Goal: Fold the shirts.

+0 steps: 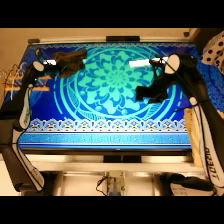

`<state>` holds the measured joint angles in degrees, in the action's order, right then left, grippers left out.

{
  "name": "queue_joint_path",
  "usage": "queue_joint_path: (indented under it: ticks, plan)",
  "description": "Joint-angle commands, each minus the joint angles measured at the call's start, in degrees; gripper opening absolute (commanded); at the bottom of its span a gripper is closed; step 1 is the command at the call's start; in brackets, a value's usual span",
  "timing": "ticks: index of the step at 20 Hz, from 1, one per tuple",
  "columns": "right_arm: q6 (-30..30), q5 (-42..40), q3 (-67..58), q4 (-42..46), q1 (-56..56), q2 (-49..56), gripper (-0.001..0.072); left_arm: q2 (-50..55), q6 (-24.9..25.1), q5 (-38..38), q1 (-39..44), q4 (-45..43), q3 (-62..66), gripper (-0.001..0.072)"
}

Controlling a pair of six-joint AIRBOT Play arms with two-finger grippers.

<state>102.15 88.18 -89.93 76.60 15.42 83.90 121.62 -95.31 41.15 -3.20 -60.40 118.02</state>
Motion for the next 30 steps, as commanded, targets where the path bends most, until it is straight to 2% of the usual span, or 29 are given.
queue_joint_path:
  ticks: [1,3,7,11,13,15,18,21,22,23,24,25,27,29,30]
  plan:
    - [-1.0,0.4,-0.1,-0.1,0.0,-1.0,0.0639,-10.1,14.5,1.2,2.0,3.0,0.0,0.0033]
    - [-1.6,0.5,-0.1,0.2,0.0,-4.5,0.0639,-20.2,19.8,3.8,4.1,3.1,0.0,0.0033]
    - [-1.5,0.5,-0.1,5.1,0.0,-17.6,0.064,-40.0,19.9,10.9,10.3,3.0,0.0,0.0033]
    - [1.0,1.2,-0.1,11.7,0.0,-32.7,0.064,-52.0,18.7,18.3,18.9,2.7,-5.5,0.0033]
    - [1.7,3.2,-0.1,12.8,0.0,-38.2,0.0639,-53.4,15.4,22.1,23.1,2.4,-11.0,0.0034]
    - [3.4,7.1,-0.1,12.9,0.0,-41.6,0.064,-52.8,14.9,23.4,28.1,2.4,-18.5,0.0034]
    - [3.5,15.8,0.0,11.9,0.0,-42.7,0.064,-50.0,14.4,17.3,36.9,2.4,-32.9,0.0034]
    - [3.5,17.7,3.0,11.8,0.0,-42.6,0.0639,-44.1,8.6,9.7,44.5,2.4,-42.5,0.0036]
    - [3.5,16.7,5.1,11.8,0.0,-42.6,0.0639,-41.5,6.3,9.6,45.7,2.4,-43.0,0.0109]
    - [3.6,15.1,7.8,11.8,0.0,-42.6,0.064,-39.6,4.3,10.8,45.7,2.6,-42.7,0.0382]
    - [3.7,13.2,10.7,11.7,0.0,-42.6,0.064,-38.5,1.8,12.8,44.8,2.6,-42.0,0.072]
    - [3.7,11.0,13.8,11.8,0.0,-42.6,0.064,-38.3,1.6,16.3,42.8,2.6,-41.1,0.072]
    - [3.7,6.3,20.8,11.6,0.0,-42.2,0.064,-38.7,1.7,29.4,35.6,0.7,-37.5,0.072]
    - [3.5,2.1,27.6,8.9,0.0,-41.0,0.064,-40.0,4.8,42.4,27.0,-1.0,-35.6,0.072]
    - [2.3,0.0,31.0,5.7,0.0,-39.7,0.064,-41.2,5.1,46.3,23.1,-1.9,-36.4,0.072]
